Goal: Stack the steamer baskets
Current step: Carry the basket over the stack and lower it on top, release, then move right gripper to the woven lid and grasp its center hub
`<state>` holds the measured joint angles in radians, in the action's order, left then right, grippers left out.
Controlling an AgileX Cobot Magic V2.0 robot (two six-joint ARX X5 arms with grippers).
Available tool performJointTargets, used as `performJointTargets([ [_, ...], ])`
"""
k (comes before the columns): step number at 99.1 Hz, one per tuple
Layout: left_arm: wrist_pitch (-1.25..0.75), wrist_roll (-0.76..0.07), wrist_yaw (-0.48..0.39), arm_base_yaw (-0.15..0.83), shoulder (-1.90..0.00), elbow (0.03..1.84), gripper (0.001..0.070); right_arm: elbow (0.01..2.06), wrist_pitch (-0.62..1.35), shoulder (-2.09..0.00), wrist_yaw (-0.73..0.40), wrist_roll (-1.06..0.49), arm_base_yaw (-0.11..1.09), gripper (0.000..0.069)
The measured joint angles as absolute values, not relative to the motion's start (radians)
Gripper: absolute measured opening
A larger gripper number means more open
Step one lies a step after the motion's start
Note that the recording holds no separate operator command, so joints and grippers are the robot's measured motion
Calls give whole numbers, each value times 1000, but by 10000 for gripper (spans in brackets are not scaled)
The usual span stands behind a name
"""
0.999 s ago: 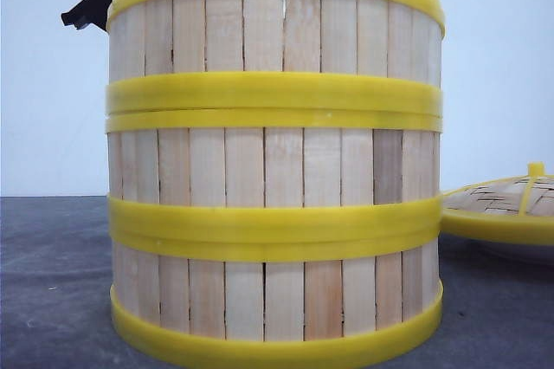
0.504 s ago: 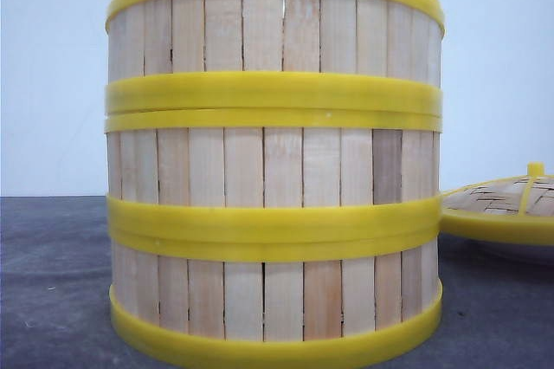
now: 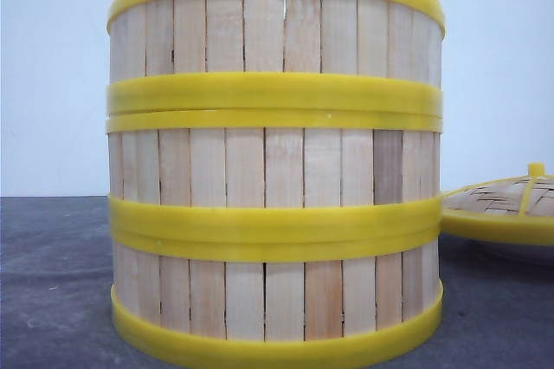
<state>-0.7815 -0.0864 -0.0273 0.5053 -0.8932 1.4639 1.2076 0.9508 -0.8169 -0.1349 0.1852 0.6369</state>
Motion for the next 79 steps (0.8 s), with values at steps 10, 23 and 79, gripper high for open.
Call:
performJointTargets([
  [10, -806, -76, -27, 505, -818, 1423, 305, 1208, 960, -853, -135, 188, 606, 425],
  [23, -817, -70, -27, 505, -691, 1299, 305, 1208, 961, -902, -135, 189, 558, 425],
  [79, -794, -146, -28, 505, -361, 955, 305, 1208, 976, -1239, 18, 180, 215, 425],
])
